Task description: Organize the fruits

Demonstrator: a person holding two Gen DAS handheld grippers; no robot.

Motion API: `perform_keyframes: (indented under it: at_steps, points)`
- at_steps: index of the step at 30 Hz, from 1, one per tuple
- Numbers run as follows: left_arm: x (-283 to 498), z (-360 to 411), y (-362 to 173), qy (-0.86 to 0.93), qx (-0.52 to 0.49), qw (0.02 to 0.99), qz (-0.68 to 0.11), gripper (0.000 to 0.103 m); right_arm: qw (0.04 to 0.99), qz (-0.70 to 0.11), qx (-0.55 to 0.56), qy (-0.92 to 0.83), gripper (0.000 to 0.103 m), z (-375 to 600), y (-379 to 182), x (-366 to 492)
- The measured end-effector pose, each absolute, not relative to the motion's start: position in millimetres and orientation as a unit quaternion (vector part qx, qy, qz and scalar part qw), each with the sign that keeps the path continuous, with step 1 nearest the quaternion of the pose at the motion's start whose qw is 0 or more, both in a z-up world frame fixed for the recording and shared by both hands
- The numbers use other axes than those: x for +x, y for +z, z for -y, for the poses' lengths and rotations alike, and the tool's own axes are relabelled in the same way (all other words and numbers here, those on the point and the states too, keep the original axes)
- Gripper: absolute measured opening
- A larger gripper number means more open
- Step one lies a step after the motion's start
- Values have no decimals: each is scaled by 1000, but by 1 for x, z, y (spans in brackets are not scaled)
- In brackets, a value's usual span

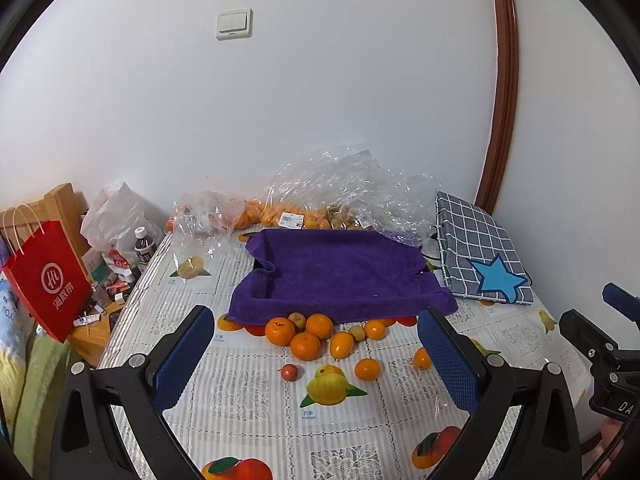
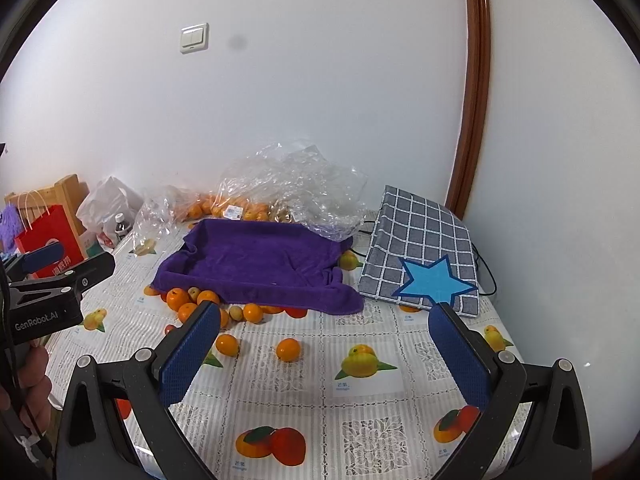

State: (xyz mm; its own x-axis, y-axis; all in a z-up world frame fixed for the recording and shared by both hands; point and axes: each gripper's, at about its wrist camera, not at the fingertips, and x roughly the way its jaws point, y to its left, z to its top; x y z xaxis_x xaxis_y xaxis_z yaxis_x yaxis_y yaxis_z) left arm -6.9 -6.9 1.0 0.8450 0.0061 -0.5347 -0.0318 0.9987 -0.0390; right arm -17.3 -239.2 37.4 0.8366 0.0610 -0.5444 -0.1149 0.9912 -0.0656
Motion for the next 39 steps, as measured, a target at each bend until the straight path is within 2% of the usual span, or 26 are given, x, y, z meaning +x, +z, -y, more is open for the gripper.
perform_keyframes:
  at_steps: [25, 39]
  points:
    - [-1, -4, -3, 10, -25, 958, -286, 103, 955, -285, -57, 62, 102, 225, 31, -15]
    - [21, -22, -35, 20, -40, 954, -296, 103, 946, -314, -51, 63, 102, 218, -8, 17]
